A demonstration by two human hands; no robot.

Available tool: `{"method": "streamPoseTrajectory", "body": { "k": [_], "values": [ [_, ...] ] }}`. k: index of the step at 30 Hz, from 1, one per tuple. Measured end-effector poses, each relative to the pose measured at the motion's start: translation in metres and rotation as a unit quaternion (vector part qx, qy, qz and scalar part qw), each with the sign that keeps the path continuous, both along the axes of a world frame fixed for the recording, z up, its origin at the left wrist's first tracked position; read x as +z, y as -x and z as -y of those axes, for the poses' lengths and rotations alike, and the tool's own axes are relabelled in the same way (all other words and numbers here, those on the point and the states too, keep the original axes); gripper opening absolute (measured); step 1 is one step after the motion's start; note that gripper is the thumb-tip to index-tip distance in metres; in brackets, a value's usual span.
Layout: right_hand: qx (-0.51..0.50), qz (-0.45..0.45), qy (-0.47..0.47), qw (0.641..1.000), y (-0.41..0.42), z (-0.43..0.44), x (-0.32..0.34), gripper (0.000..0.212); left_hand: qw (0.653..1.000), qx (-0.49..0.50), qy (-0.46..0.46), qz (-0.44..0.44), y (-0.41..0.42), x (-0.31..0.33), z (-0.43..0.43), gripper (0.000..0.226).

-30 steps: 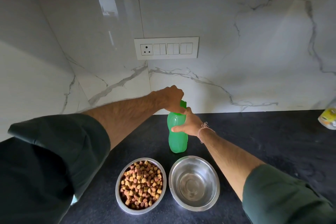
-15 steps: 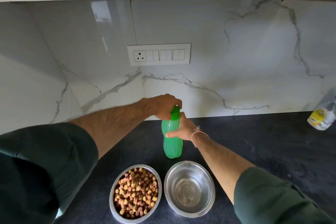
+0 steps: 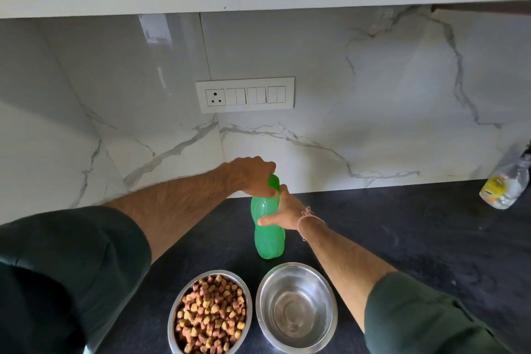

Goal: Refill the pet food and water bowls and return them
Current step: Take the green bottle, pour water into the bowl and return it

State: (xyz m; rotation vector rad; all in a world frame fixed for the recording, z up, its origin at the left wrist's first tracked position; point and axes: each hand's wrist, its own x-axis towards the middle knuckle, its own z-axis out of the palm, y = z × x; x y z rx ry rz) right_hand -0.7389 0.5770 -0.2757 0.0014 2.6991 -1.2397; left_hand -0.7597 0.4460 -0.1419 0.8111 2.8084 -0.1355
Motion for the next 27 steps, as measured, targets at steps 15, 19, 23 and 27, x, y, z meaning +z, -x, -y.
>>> {"method": "streamPoseTrajectory", "body": {
  "k": [15,19,23,27],
  "values": [
    [0.006,-0.015,-0.002,1.0,0.0014,-0.0012,-0.0041,0.087,0.999,-0.029,-0.041,-0.016,0.0032,-0.0037,0.0009,0.064],
    [0.005,-0.017,-0.007,1.0,0.0019,-0.0005,-0.0039,0.088,0.998,-0.042,-0.039,0.008,0.003,-0.0046,0.0031,0.077],
    [0.006,-0.016,-0.009,1.0,0.0019,0.0002,-0.0031,0.096,0.994,-0.095,-0.044,0.02,-0.0003,-0.002,0.0042,0.061],
    [0.009,-0.019,-0.012,1.0,0.0015,0.0001,-0.0027,0.093,0.996,-0.067,-0.056,0.007,-0.0004,-0.0028,0.0018,0.051]
  ]
}}
